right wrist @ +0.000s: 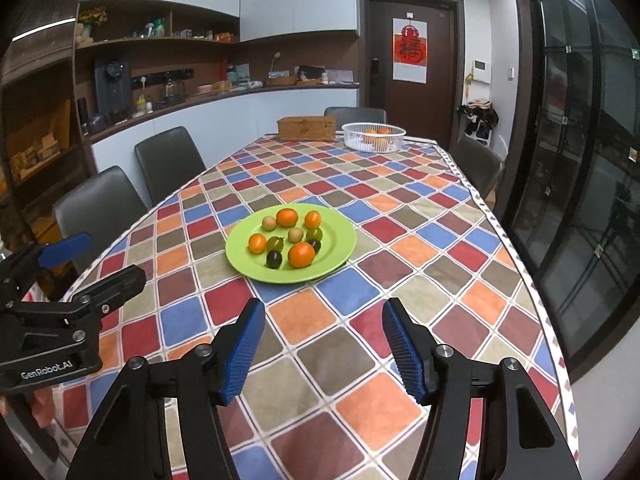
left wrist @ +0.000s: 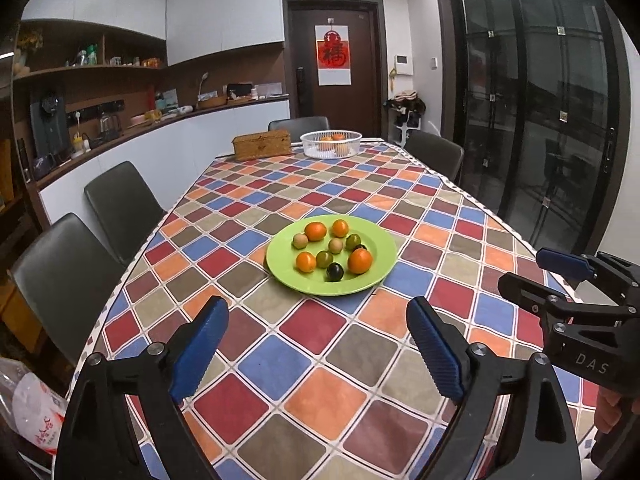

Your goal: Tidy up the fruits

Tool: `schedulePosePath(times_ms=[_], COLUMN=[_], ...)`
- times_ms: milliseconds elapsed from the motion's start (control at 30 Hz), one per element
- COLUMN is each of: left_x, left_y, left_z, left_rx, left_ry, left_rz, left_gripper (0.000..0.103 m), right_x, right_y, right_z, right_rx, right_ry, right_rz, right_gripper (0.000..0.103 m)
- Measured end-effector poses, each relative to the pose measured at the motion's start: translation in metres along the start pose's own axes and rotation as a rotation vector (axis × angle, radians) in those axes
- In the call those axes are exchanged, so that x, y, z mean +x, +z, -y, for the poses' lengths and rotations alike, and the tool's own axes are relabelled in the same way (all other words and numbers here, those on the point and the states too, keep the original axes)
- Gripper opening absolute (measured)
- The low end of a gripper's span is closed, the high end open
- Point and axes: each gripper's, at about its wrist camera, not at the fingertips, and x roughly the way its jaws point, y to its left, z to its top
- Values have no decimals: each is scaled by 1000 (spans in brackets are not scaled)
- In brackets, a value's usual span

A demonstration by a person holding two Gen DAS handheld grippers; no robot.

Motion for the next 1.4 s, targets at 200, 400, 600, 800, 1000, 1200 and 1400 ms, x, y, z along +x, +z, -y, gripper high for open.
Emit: schedulePosePath(times_ms=[200,400,600,800,1000,1200,1400], left_x=[-15,-24,-30,-37,-40,-41,-39], left_y=[-4,-5,-7,-9,-10,-9,-8], left_z=[4,6,7,8,9,10,5], left_rx=[6,12,8,7,7,4,-20], left_ry=[-9,-11,-7,12,7,4,13], left_rz=[18,32,40,44,46,52,36], left_gripper=[92,93,101,103,103,103,103], right_x=[-16,-28,-37,-44,-49,-50,-50], right_y=[-6,-11,-15,-17,-19,-19,-20], right_z=[0,-1,-2,-3,0,2,1], right_rx=[10,15,10,8,19,25,20], right_ry=[-7,-14,-30,-31,-38,-39,-40], right_rz=[14,32,51,67,73,76,71], right_gripper=[62,62,62,62,62,62,62])
